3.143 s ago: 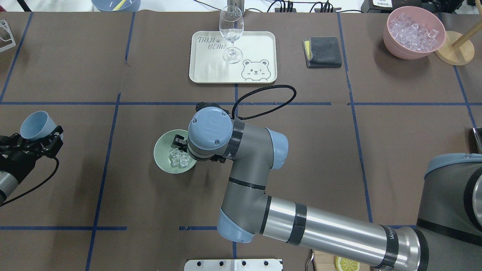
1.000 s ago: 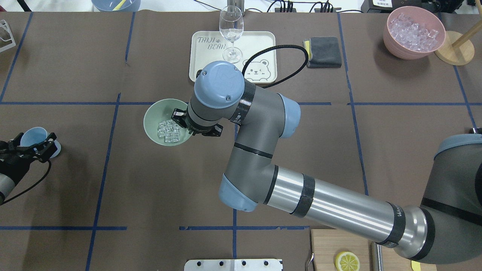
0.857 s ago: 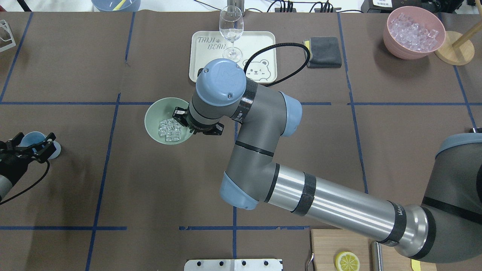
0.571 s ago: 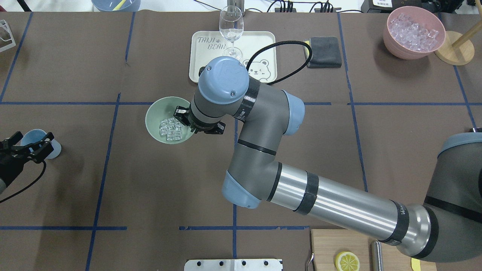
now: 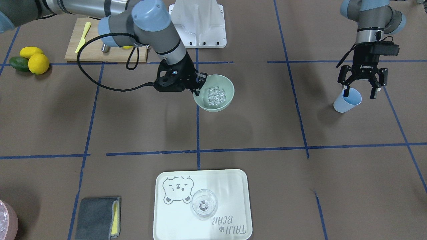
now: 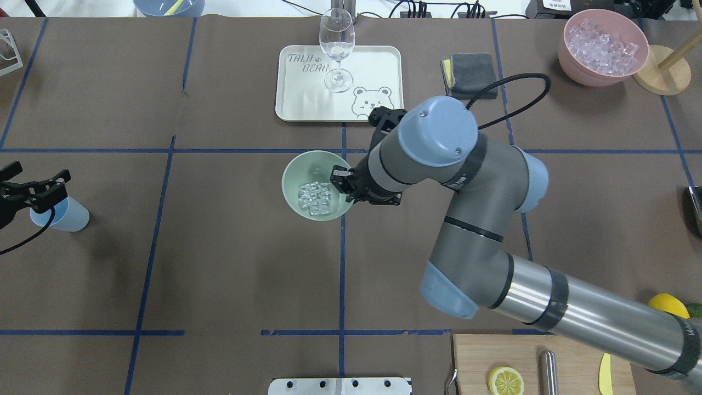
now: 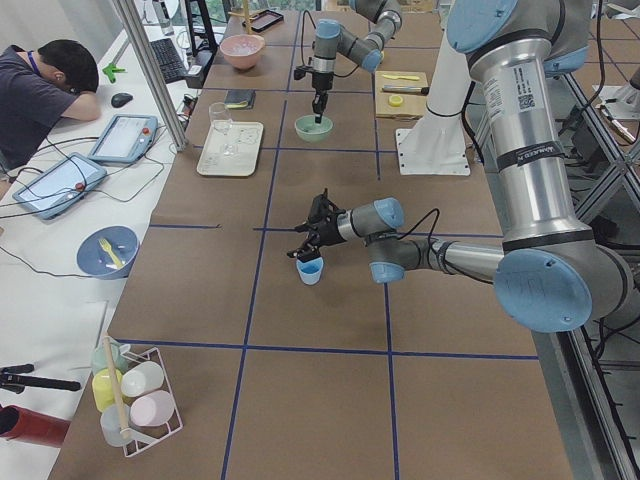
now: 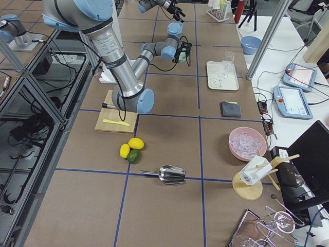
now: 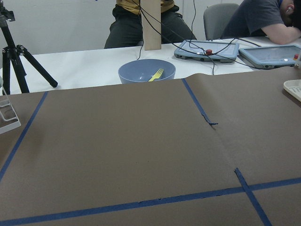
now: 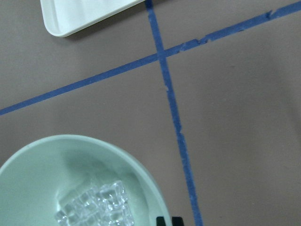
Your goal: Pour ice into bowl
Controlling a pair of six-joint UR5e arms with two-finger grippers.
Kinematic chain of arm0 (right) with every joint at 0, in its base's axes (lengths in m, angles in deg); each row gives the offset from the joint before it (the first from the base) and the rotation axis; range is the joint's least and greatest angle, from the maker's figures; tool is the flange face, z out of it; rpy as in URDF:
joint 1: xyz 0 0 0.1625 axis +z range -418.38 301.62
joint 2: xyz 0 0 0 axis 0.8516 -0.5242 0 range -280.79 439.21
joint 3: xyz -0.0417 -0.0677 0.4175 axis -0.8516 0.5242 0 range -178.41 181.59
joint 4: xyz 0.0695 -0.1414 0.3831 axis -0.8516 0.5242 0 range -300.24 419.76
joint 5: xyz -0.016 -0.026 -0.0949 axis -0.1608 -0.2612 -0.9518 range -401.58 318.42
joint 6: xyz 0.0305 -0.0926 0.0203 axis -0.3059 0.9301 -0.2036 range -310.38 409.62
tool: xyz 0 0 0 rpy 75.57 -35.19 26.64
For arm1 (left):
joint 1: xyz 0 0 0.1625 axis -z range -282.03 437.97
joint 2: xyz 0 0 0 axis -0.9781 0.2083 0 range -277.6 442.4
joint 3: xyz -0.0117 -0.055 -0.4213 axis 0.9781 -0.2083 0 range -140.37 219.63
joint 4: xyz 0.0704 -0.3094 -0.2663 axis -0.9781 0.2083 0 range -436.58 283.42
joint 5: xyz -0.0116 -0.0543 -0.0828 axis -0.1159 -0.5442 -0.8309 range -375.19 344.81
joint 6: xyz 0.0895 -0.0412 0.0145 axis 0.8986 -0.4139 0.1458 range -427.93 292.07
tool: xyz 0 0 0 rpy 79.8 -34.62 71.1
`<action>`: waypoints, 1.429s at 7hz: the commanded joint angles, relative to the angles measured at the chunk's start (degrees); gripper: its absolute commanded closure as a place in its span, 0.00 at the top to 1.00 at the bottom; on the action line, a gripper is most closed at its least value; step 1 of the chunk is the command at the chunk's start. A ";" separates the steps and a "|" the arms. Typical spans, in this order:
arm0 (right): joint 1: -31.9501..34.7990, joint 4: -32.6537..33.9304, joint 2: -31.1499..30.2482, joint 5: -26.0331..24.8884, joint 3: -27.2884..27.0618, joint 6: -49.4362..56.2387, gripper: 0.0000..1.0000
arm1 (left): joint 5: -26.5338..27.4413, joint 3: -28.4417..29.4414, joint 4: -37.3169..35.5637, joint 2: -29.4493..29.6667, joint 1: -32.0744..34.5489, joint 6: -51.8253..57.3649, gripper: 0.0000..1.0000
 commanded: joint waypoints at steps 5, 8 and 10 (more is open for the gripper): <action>22.64 -0.90 -32.15 13.21 -8.26 39.06 0.00 | -38.46 0.14 -33.03 12.16 34.62 40.82 1.00; 28.93 -0.98 -40.89 15.43 -4.14 50.49 0.00 | -44.79 0.05 -45.04 15.34 37.66 41.49 1.00; 28.67 -0.98 -40.82 15.26 -1.34 50.50 0.00 | -44.87 0.06 -45.04 15.34 37.84 41.40 1.00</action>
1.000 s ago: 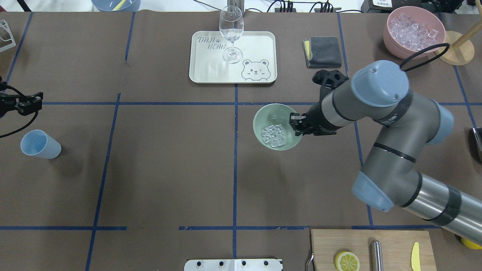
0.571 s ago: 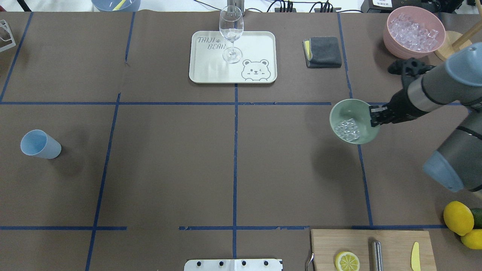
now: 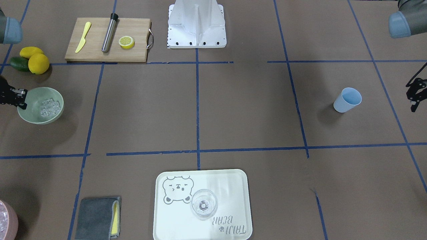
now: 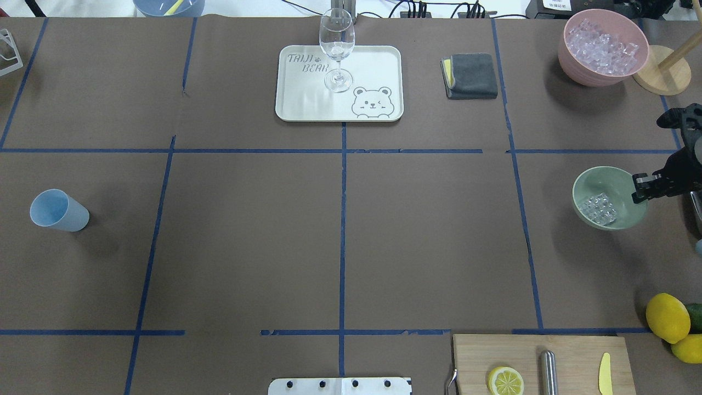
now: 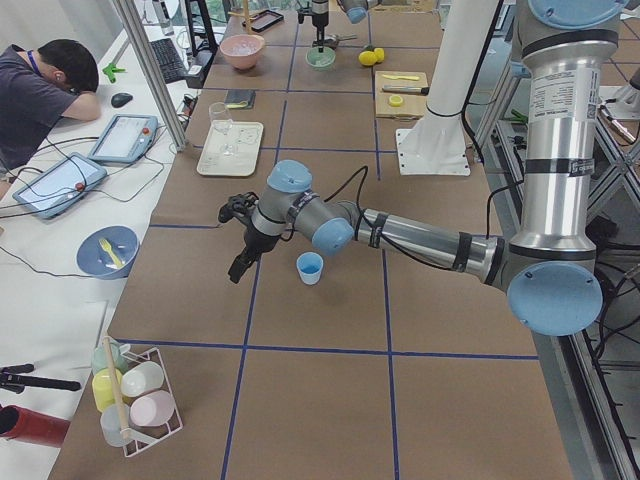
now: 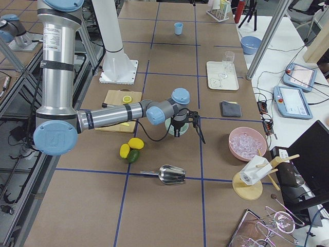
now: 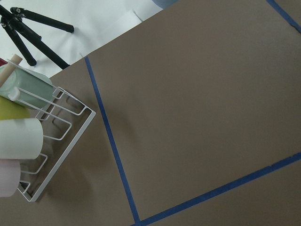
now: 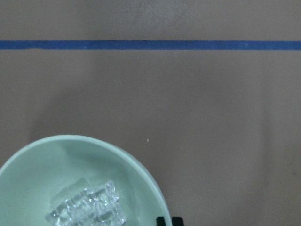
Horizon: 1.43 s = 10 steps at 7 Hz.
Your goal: Pour ice into bowl
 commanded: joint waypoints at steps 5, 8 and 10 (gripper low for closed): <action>5.15 1.09 1.59 0.20 0.38 4.07 1.00 | -0.40 0.29 -0.53 0.26 0.43 0.01 1.00; 16.73 17.03 5.35 0.37 0.38 28.20 1.00 | -6.71 -0.23 -6.83 0.43 2.96 0.97 1.00; 24.48 21.20 4.23 4.40 0.91 36.51 1.00 | -10.40 0.20 -19.10 3.66 8.48 10.69 1.00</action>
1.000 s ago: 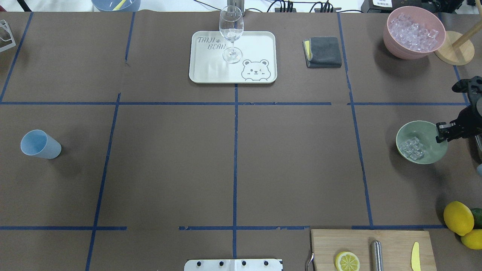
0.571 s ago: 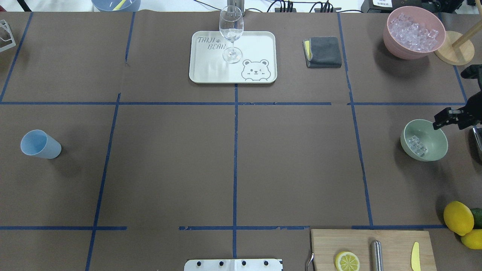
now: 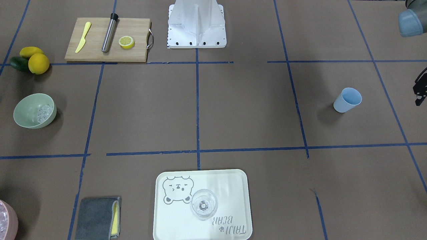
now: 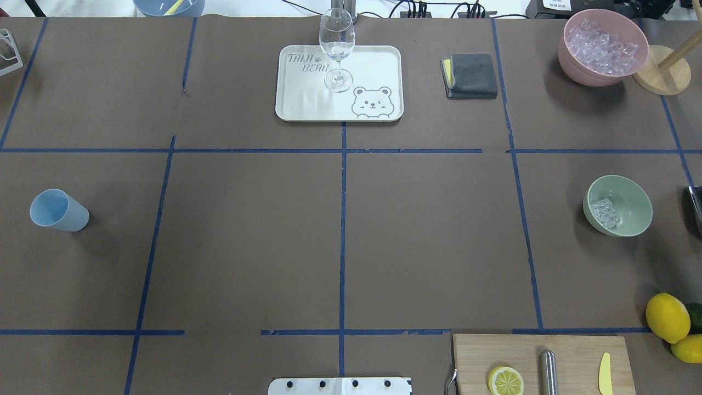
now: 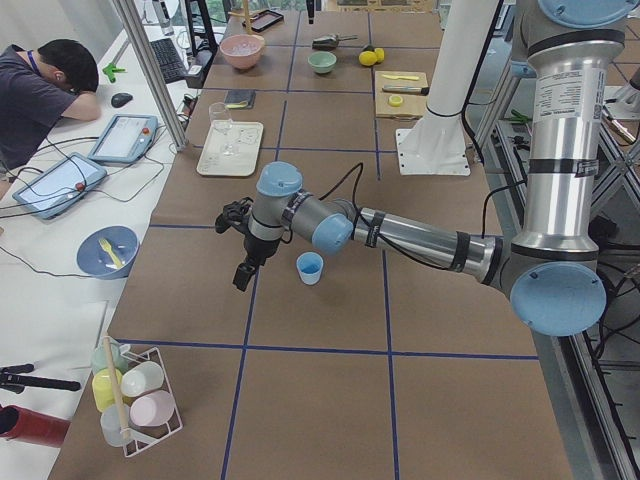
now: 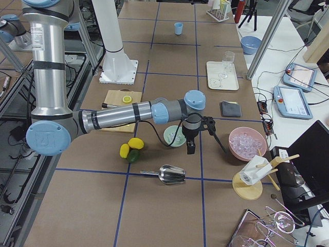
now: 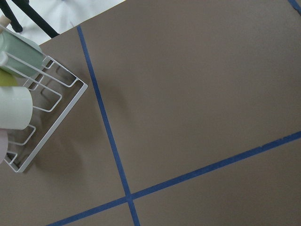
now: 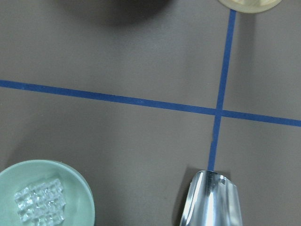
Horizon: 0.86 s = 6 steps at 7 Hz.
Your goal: Pour ice into bowl
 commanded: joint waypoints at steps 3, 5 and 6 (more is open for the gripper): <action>8.00 2.34 -5.77 5.23 0.59 5.38 1.00 | -9.00 4.02 -11.54 1.31 7.17 7.96 1.00; 8.09 2.34 -7.62 6.80 0.15 4.77 1.00 | -14.45 9.03 -11.72 -0.18 10.43 7.52 1.00; 9.57 2.34 -8.41 9.68 0.50 5.12 1.00 | -16.91 10.53 -11.20 -1.06 10.61 7.52 1.00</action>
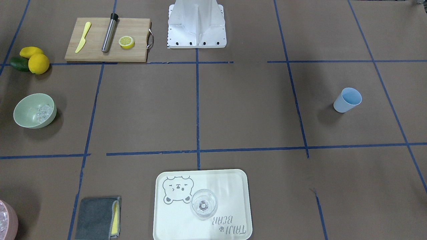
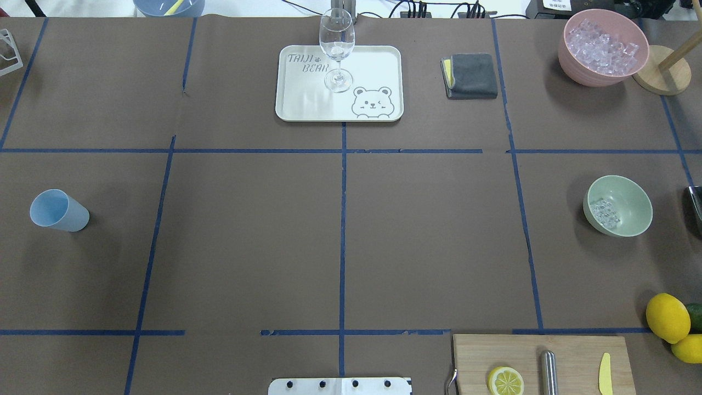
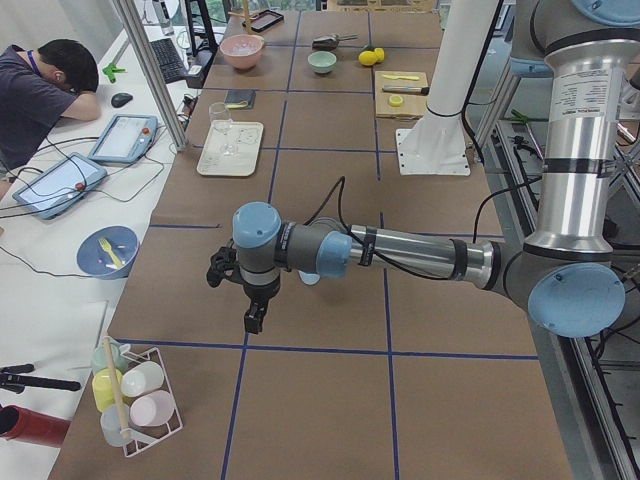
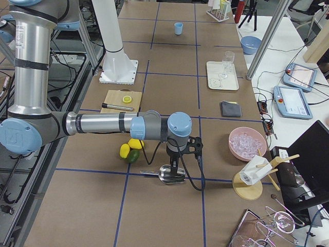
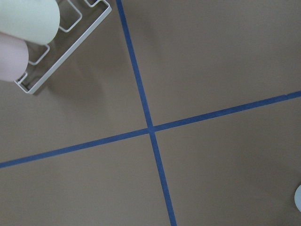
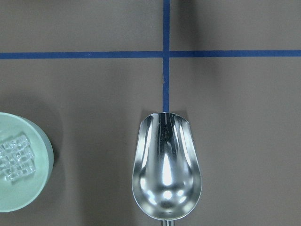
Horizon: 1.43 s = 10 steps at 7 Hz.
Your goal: Pour ice into bowl
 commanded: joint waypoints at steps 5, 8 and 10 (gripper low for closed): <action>2.24 -0.10 -0.83 -0.07 0.92 2.78 1.00 | -2.88 1.74 0.52 -0.93 0.83 -0.58 1.00; 2.24 -0.10 1.89 -0.08 0.75 2.08 1.00 | -2.79 1.56 0.52 -0.84 1.62 -0.41 1.00; 2.42 -0.10 1.90 0.27 0.66 1.90 1.00 | -2.79 1.47 0.52 -0.84 2.23 -0.32 1.00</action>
